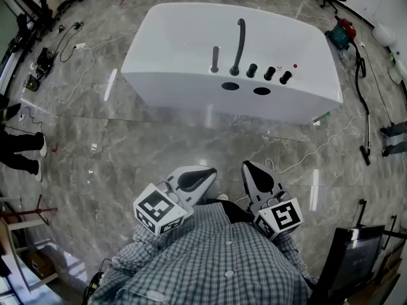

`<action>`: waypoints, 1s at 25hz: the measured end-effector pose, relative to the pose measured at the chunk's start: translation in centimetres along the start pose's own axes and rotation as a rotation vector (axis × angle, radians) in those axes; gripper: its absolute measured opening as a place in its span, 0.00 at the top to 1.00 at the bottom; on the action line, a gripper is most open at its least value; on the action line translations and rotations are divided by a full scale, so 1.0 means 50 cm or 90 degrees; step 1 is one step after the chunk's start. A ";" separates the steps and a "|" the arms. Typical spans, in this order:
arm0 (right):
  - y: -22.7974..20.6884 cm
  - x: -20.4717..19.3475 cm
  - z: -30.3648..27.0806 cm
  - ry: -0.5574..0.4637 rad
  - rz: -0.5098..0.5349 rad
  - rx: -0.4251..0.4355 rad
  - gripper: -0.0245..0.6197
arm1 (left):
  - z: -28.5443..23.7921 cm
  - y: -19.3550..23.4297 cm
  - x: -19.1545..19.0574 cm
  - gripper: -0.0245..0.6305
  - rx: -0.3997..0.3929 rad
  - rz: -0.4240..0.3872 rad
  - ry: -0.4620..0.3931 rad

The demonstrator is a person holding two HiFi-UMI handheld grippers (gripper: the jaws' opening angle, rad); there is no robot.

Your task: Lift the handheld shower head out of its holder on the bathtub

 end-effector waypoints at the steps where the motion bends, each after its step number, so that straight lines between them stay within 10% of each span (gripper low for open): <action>1: -0.005 0.000 0.004 0.008 0.000 -0.002 0.94 | 0.001 -0.003 0.001 0.95 0.003 0.001 0.000; 25: -0.094 -0.031 0.095 0.048 0.034 -0.004 0.94 | -0.065 -0.079 -0.030 0.95 0.046 0.017 -0.015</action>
Point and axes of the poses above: the fingertips, and each gripper's own axes: z backward along the fingers, y to its left, x out of its top, the point moved 10 cm from there along z, backward along the fingers, and after that the axes turned 1 degree about -z, right-handed, at the moved point
